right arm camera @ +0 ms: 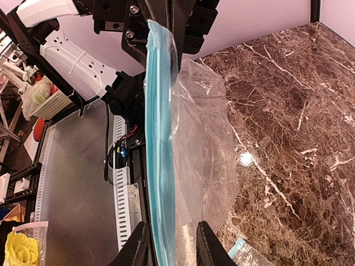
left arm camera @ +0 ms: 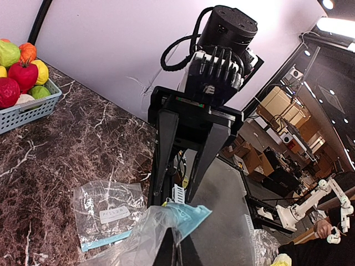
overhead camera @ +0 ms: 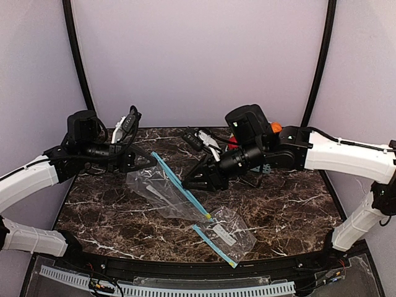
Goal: Place the food in the zip-top bag and seal the zipper
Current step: Pass from the left arm to the right
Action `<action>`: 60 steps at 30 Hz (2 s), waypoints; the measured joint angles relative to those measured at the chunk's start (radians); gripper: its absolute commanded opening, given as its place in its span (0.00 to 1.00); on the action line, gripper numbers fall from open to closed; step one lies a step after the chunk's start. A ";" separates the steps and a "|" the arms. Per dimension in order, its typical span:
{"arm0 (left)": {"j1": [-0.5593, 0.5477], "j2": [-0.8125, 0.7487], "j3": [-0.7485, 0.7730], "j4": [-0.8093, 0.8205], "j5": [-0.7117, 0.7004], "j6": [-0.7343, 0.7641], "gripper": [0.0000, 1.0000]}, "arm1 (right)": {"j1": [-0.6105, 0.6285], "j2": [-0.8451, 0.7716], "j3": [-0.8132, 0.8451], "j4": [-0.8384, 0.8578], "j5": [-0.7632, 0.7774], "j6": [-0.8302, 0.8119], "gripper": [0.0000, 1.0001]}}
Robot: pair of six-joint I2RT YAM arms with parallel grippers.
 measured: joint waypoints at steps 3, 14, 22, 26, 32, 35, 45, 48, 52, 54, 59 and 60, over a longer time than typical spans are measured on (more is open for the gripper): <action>0.000 0.000 0.000 0.000 0.000 0.000 0.01 | 0.002 0.000 0.001 0.001 -0.002 0.000 0.28; 0.000 0.000 0.000 0.000 0.000 0.000 0.01 | 0.002 0.013 0.010 0.000 0.002 0.000 0.22; 0.000 0.000 0.000 0.002 0.000 0.000 0.01 | 0.005 0.032 0.013 -0.007 0.006 -0.003 0.14; 0.000 0.001 0.000 0.003 0.000 0.000 0.01 | 0.006 0.032 0.013 -0.007 0.006 -0.004 0.04; 0.000 0.006 0.000 0.004 -0.001 0.000 0.06 | 0.007 0.032 0.013 -0.006 0.006 -0.003 0.00; 0.000 0.007 0.000 0.003 -0.013 0.003 0.36 | 0.008 0.032 0.013 -0.005 0.021 0.005 0.00; -0.002 -0.011 0.088 -0.219 -0.402 0.110 0.75 | -0.058 -0.022 -0.013 -0.045 0.248 0.097 0.00; -0.002 -0.043 0.116 -0.271 -0.537 0.111 0.75 | -0.091 -0.052 -0.023 -0.089 0.338 0.129 0.00; -0.019 -0.064 0.119 -0.289 -0.642 0.064 0.75 | -0.097 -0.056 -0.025 -0.108 0.402 0.162 0.00; -0.050 -0.063 0.109 -0.282 -0.682 0.032 0.75 | -0.097 -0.054 -0.029 -0.105 0.402 0.178 0.00; -0.159 -0.041 0.056 -0.226 -0.762 -0.058 0.76 | -0.095 -0.017 -0.047 -0.045 0.373 0.231 0.00; -0.177 -0.029 0.039 -0.199 -0.771 -0.083 0.76 | -0.094 -0.008 -0.050 -0.035 0.367 0.239 0.00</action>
